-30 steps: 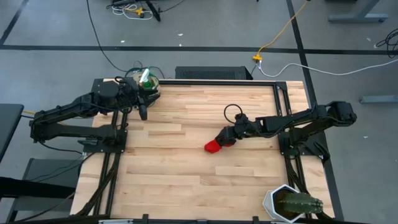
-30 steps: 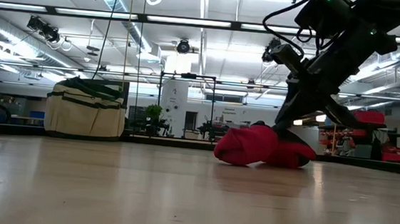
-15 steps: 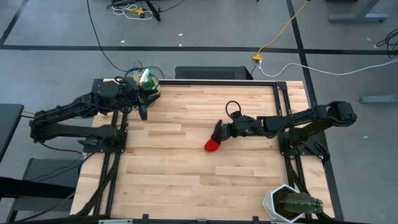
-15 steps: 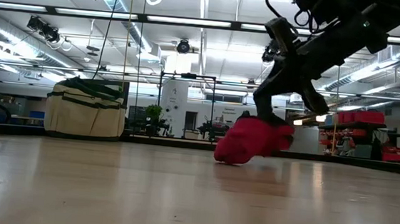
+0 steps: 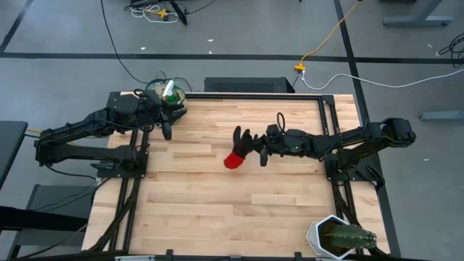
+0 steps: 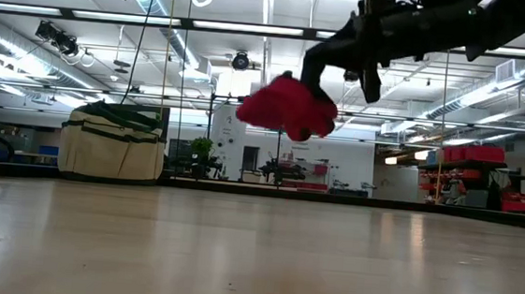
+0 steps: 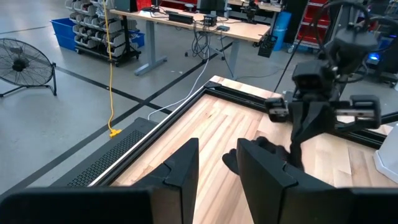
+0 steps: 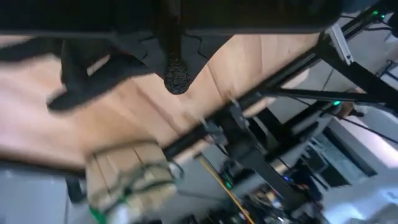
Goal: Pick & Place Garden tools in Gardening bag
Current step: Put the red gloves into the gardening bag
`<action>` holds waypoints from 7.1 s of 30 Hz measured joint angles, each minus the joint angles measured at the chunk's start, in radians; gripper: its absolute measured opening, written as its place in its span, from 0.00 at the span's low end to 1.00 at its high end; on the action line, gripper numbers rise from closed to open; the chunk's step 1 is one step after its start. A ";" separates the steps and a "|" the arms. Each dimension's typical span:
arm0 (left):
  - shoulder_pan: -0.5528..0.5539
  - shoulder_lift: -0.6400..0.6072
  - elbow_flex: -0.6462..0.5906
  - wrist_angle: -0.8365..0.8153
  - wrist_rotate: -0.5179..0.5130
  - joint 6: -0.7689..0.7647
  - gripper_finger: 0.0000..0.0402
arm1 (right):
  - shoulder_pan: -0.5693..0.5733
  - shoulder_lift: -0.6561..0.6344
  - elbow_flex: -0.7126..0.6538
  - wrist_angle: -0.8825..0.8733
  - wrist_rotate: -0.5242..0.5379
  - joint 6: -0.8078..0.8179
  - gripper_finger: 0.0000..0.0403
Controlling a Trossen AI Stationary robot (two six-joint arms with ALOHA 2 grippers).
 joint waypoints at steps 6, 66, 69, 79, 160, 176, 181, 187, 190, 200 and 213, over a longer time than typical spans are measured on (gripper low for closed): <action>0.000 0.000 0.000 0.000 0.000 0.001 0.29 | 0.000 -0.002 0.000 0.091 0.000 -0.057 0.00; 0.000 0.027 0.001 0.132 0.078 -0.039 0.29 | -0.093 -0.119 0.491 -0.373 -0.310 -0.595 0.00; 0.000 0.054 0.001 0.140 0.114 -0.052 0.29 | -0.093 -0.119 0.491 -0.373 -0.314 -0.595 0.00; 0.000 0.165 0.001 0.274 0.177 -0.083 0.29 | -0.094 -0.119 0.491 -0.373 -0.313 -0.593 0.00; -0.018 0.694 0.223 0.648 0.556 -0.309 0.96 | -0.093 -0.118 0.491 -0.444 -0.341 -0.557 0.00; -0.057 0.721 0.270 0.552 0.537 -0.254 0.96 | -0.093 -0.118 0.491 -0.467 -0.339 -0.557 0.00; -0.078 0.721 0.270 0.551 0.492 -0.249 0.96 | -0.093 -0.118 0.491 -0.472 -0.328 -0.557 0.00; -0.090 0.721 0.270 0.552 0.434 -0.249 0.96 | -0.093 -0.118 0.491 -0.472 -0.304 -0.557 0.00; -0.099 0.721 0.270 0.552 0.410 -0.241 0.96 | -0.094 -0.118 0.491 -0.472 -0.304 -0.557 0.00; -0.112 0.721 0.270 0.553 0.370 -0.234 0.89 | -0.093 -0.118 0.491 -0.472 -0.304 -0.557 0.00; -0.112 0.721 0.270 0.554 0.370 -0.234 0.65 | -0.094 -0.118 0.491 -0.472 -0.304 -0.557 0.00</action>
